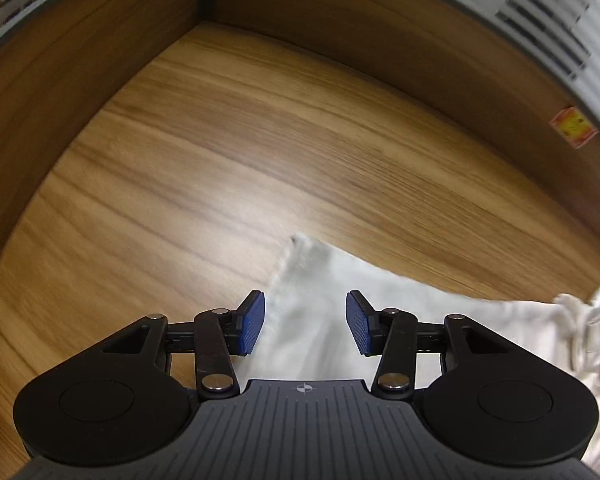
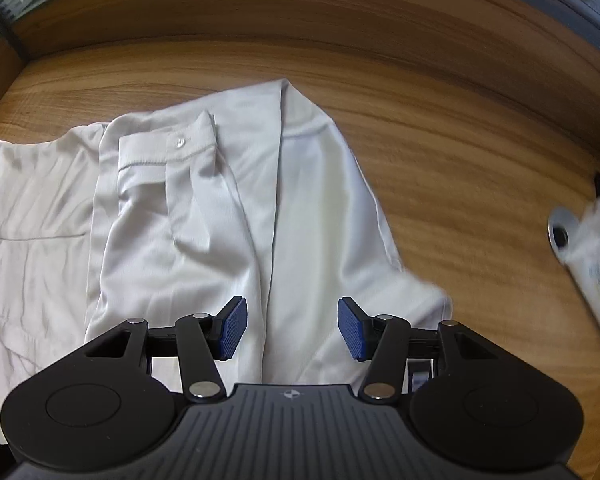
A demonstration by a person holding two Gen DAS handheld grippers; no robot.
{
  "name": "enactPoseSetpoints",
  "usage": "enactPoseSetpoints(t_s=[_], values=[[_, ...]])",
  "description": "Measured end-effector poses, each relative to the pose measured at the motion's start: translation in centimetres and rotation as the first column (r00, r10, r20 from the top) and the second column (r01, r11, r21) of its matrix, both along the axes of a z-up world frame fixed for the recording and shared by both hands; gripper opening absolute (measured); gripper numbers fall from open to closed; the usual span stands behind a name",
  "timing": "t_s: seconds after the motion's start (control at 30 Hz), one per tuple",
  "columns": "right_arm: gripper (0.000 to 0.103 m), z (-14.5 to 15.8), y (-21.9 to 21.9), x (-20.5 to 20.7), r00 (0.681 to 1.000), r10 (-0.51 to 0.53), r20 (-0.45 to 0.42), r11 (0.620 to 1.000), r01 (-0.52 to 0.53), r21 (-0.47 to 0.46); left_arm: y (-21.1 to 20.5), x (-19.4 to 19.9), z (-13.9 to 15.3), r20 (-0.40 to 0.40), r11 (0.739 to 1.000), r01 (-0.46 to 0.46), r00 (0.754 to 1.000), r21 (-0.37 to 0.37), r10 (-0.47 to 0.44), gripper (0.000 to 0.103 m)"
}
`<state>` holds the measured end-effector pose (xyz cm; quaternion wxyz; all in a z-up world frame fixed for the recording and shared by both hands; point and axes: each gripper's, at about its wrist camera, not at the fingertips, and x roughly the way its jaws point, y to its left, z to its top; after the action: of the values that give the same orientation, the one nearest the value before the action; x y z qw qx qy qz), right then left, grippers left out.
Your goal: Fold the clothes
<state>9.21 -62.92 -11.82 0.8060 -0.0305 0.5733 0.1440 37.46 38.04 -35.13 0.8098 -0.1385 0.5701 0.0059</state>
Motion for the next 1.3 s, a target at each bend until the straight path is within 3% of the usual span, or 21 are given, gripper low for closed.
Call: enactPoseSetpoints(t_s=[0.2,0.43,0.7,0.77,0.83,0.9,0.93,1.03,1.3], values=[[0.067,0.0,1.1,4.6,0.999,0.04,0.016,0.999,-0.039,-0.036,0.3,1.9,-1.0,-0.051,0.998,0.054,0.997,0.03,-0.052,0.049],[0.067,-0.9,2.1,9.7,0.998,0.056,0.036,0.997,-0.053,-0.064,-0.8,2.4,-2.0,-0.074,0.992,0.123,0.99,0.006,-0.122,0.049],[0.065,-2.4,2.6,12.0,0.997,0.071,0.015,0.995,-0.07,-0.073,-1.9,2.2,-2.1,-0.061,0.983,0.181,0.982,0.026,-0.179,0.048],[0.054,-2.5,2.7,12.1,0.997,0.078,0.015,0.995,-0.077,-0.07,-2.0,2.3,-2.2,-0.055,0.98,0.196,0.979,0.035,-0.194,0.045],[0.048,-2.5,2.8,12.1,0.996,0.085,0.015,0.994,-0.084,-0.069,-2.4,2.2,-2.1,-0.048,0.974,0.22,0.975,0.059,-0.217,0.03],[0.036,-2.5,2.9,12.1,0.996,0.091,0.015,0.994,-0.09,-0.069,-2.9,2.1,-2.0,-0.044,0.966,0.245,0.969,0.086,-0.242,0.007],[0.025,-2.6,3.0,12.1,0.995,0.094,0.015,0.993,-0.093,-0.069,-3.0,2.1,-2.0,-0.04,0.965,0.248,0.968,0.082,-0.246,0.006],[0.009,-2.6,3.0,11.9,0.995,0.101,0.015,0.993,-0.1,-0.06,-3.5,2.4,-1.9,-0.021,0.962,0.251,0.968,0.11,-0.25,0.005],[0.005,-2.2,2.3,11.9,0.996,0.069,0.063,0.99,-0.061,-0.124,-5.0,4.1,-0.8,0.048,0.963,0.238,0.968,0.123,-0.245,0.004]])
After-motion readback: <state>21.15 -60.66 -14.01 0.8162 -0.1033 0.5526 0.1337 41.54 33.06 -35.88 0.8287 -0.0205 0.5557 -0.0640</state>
